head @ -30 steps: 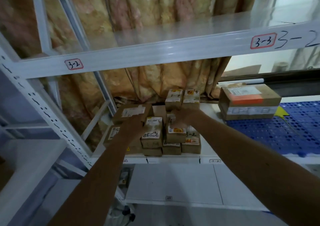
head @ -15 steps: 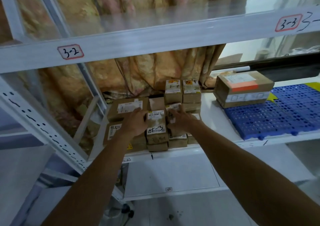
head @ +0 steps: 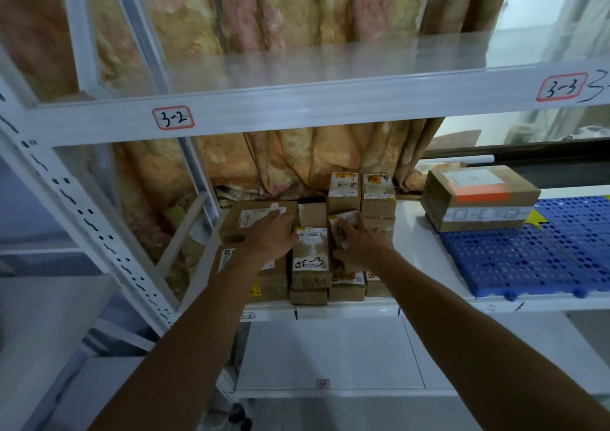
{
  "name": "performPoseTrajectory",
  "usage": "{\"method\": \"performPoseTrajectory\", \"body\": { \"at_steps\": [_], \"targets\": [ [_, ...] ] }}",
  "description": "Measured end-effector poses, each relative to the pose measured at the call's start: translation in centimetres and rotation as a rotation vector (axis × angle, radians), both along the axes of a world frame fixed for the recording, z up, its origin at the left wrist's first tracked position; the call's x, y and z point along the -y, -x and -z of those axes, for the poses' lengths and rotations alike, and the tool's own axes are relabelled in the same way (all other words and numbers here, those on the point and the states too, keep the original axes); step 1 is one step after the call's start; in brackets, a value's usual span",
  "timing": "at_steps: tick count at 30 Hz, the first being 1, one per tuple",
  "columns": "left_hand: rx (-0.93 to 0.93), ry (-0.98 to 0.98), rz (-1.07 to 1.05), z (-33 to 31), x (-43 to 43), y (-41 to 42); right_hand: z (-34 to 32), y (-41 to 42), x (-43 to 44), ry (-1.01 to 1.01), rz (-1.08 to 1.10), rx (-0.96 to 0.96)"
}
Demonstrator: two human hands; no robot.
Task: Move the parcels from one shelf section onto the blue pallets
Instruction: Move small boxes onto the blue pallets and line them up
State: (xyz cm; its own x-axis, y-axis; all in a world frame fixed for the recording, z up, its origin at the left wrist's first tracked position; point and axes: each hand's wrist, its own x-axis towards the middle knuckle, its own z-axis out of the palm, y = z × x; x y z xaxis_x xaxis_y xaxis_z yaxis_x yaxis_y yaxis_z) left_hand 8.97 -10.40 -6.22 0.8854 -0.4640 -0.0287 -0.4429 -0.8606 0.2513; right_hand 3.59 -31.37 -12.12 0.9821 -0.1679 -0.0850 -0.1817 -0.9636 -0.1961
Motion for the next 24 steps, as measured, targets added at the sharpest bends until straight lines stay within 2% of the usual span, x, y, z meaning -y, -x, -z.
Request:
{"method": "performPoseTrajectory", "body": {
  "at_steps": [5, 12, 19, 24],
  "targets": [
    [-0.063, 0.013, -0.013, -0.4, 1.1, 0.1, -2.8, 1.6, 2.0, 0.066, -0.118, 0.049],
    [-0.11, -0.028, -0.035, 1.0, 3.4, 1.7, -3.5, 2.6, 4.4, 0.125, -0.119, 0.116],
    [-0.014, -0.188, -0.039, 1.5, 4.9, 2.9, -3.7, 3.6, 5.6, 0.163, -0.111, 0.138],
    [-0.034, -0.159, -0.05, 2.9, 4.9, 3.3, -3.5, 4.3, 6.3, 0.183, -0.119, 0.159]
  ]
}}
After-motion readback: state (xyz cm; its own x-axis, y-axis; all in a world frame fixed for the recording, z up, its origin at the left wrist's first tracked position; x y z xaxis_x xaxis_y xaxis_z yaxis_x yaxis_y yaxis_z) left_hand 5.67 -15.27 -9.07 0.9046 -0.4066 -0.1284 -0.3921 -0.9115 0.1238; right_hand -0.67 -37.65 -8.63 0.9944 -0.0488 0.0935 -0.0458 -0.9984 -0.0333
